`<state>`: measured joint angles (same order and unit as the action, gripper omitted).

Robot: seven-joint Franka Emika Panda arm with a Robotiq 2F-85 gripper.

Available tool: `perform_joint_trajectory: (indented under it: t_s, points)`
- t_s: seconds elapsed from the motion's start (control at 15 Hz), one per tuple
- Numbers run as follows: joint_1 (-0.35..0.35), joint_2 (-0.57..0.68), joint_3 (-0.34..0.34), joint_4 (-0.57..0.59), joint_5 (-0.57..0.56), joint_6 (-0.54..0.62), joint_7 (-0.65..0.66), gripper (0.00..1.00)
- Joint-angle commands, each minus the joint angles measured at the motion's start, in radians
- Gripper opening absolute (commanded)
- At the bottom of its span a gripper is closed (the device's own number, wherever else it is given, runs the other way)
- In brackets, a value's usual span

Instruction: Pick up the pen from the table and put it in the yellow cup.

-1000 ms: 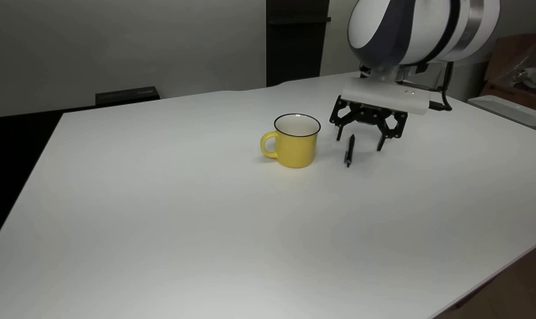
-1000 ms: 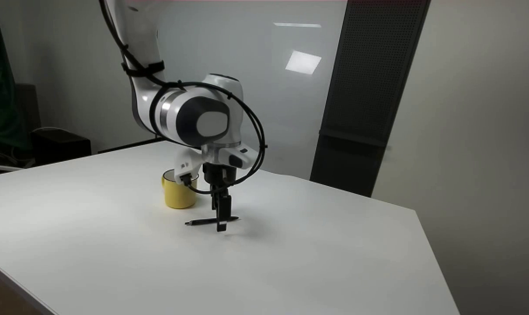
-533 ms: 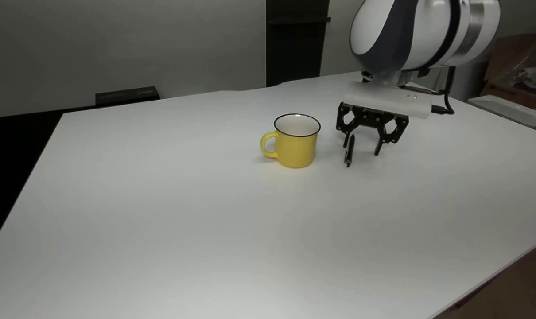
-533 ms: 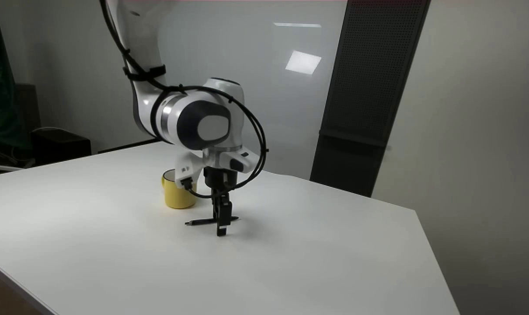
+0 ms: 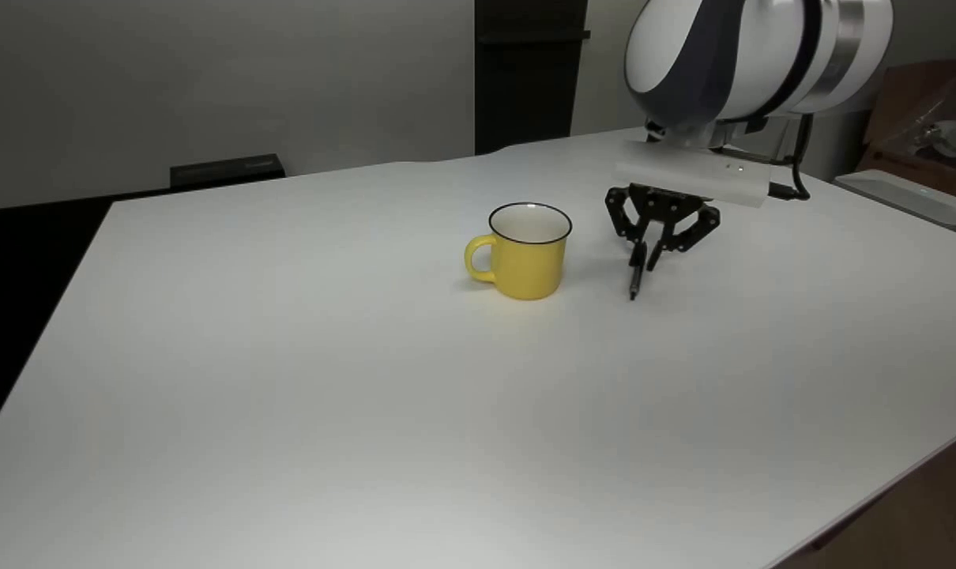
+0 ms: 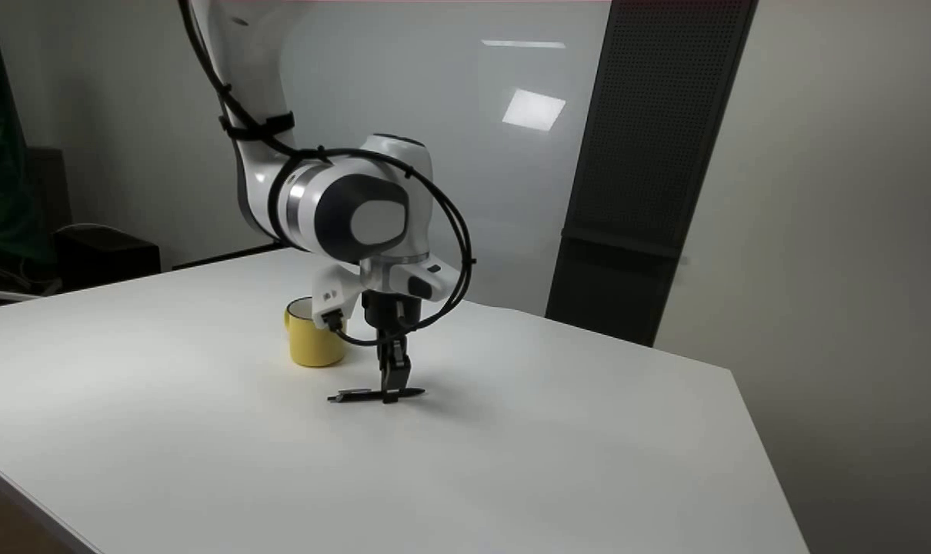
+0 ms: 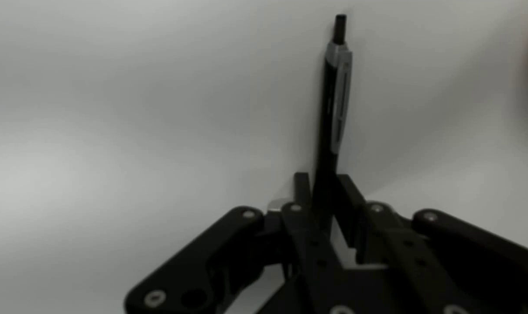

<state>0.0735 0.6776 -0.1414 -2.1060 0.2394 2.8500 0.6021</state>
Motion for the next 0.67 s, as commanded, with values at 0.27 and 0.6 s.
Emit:
perform_joint_trajectory:
  t_s: [0.27,0.6]
  points:
    - [0.057,-0.047,-0.031,-0.001,-0.028,-0.078,0.002,0.03]
    - [0.174,-0.146,-0.072,0.024,-0.187,-0.304,0.025,0.03]
